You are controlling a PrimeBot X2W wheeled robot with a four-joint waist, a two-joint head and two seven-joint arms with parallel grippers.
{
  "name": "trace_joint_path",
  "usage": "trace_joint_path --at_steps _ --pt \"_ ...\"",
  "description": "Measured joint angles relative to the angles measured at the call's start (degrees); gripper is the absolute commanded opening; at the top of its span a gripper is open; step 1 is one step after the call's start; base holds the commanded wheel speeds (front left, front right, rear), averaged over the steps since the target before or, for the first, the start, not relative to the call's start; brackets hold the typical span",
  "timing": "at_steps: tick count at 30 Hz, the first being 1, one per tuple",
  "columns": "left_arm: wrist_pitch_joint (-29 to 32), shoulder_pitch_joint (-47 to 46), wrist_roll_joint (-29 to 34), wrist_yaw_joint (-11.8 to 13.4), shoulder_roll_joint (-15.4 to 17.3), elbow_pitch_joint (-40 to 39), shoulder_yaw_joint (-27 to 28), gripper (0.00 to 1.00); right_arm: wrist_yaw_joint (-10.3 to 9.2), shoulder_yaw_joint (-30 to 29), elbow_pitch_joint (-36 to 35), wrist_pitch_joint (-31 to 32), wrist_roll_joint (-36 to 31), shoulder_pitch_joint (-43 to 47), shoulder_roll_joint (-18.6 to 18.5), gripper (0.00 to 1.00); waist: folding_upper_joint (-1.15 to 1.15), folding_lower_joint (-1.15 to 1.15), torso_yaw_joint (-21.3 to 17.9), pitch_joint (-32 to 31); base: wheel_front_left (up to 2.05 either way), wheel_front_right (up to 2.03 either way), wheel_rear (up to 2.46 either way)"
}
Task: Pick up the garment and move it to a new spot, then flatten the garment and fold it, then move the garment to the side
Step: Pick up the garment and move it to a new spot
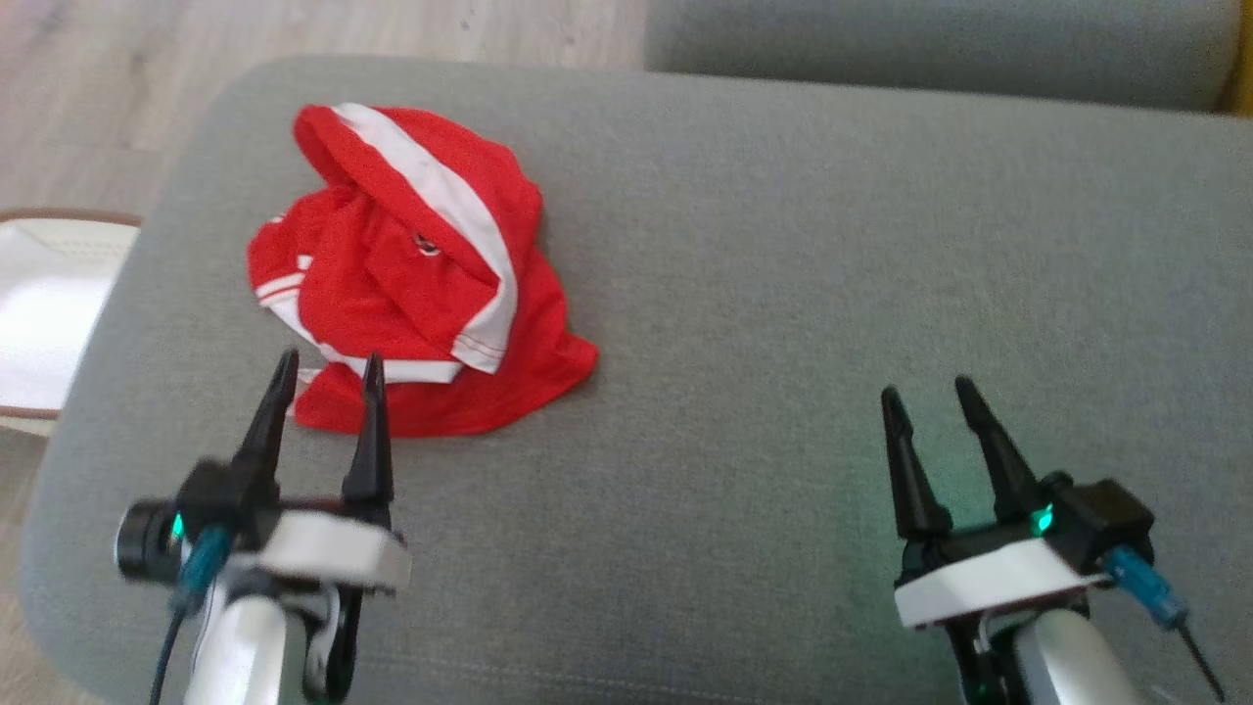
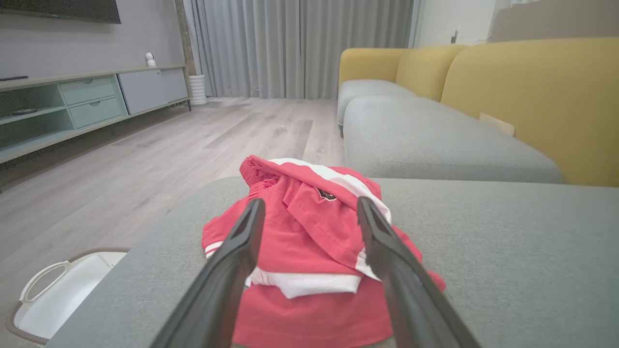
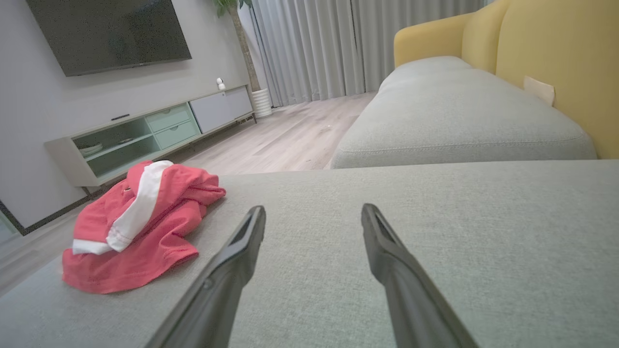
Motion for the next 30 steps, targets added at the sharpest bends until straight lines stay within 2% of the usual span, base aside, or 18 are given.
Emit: trace_joint_path --at_steps 8,13,25,26,27,28,30 --pt "0.2 -15.0 2.4 -1.1 0.7 15.9 -1.8 1.00 0.00 -1.6 -0.9 0.0 -0.7 -2.7 0.0 1.00 0.00 0.00 -3.6 5.7 0.00 0.00 0.00" --pt "1.9 -23.0 2.6 -1.9 1.5 22.9 -2.1 1.00 0.00 -1.4 -1.0 0.0 -0.7 -4.1 -0.1 1.00 0.00 0.01 -6.0 8.3 0.00 0.00 0.00" --pt "4.7 -28.7 3.0 -1.0 3.0 34.0 -2.3 1.00 0.00 -0.4 -1.2 0.0 -0.1 -5.6 -0.1 1.00 0.00 0.00 -9.5 10.8 0.00 0.00 0.00" --pt "4.7 -29.0 3.0 -0.9 3.0 34.6 -2.3 0.81 0.00 -0.3 -1.3 0.0 -0.1 -5.7 -0.1 1.00 0.00 0.00 -9.6 10.8 0.00 0.00 0.00" --pt "4.7 -29.2 3.0 -0.9 3.1 35.0 -2.2 0.20 0.00 -0.3 -1.3 0.0 -0.1 -5.7 -0.1 1.00 0.00 0.00 -9.7 10.8 0.00 0.00 0.00" --pt "4.4 -29.4 2.9 -0.9 3.1 35.3 -2.1 0.00 0.00 -0.3 -1.3 0.0 -0.1 -5.7 -0.1 1.00 0.00 0.00 -9.8 10.8 0.00 0.00 0.00" --pt "3.2 -29.6 2.7 -1.0 3.1 35.3 -2.1 0.00 0.00 -0.2 -1.2 0.0 -0.1 -5.7 -0.1 1.00 0.00 0.00 -9.9 10.6 0.00 0.00 0.00"
